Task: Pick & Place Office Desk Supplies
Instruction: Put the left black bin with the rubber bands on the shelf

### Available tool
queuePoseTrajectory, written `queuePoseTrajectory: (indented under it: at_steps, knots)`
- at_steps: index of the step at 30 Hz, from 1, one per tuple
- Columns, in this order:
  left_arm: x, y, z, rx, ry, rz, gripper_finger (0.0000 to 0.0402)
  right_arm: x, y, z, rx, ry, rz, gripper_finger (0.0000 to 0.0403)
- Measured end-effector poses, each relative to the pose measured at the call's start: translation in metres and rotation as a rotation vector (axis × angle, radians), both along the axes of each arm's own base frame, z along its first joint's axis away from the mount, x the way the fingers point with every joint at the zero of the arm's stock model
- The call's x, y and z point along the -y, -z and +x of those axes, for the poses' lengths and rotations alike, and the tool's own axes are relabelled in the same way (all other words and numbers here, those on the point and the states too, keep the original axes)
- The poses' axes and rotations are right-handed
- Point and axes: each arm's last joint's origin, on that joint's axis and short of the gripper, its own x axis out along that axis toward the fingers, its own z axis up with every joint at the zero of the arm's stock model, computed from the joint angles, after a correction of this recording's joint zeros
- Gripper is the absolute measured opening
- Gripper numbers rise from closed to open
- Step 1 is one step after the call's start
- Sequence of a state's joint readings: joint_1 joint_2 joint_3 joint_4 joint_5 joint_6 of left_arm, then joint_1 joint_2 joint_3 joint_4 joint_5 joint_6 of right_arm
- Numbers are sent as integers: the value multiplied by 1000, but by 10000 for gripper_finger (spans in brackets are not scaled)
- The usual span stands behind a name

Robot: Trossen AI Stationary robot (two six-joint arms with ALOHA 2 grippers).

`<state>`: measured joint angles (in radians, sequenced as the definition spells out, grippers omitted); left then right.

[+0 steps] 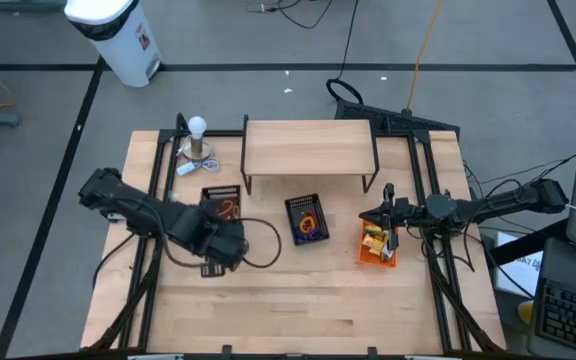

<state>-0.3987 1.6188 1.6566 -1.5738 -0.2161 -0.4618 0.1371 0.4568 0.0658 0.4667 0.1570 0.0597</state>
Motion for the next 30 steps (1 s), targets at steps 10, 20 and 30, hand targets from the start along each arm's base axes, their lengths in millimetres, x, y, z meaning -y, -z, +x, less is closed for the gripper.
queuePoseTrajectory:
  at_steps: [10, 20, 30]
  knots:
    - [-31, -39, 13, 133, 68, 45, 4, 0, 0, 0, 0, 0, 5, 0]
    - [-84, -42, 22, 96, 84, 92, 4, 0, 0, 0, 0, 2, 4, 0]
    - [-140, -45, 42, 225, 105, 161, 4, 0, 0, 0, 0, 3, 4, 0]
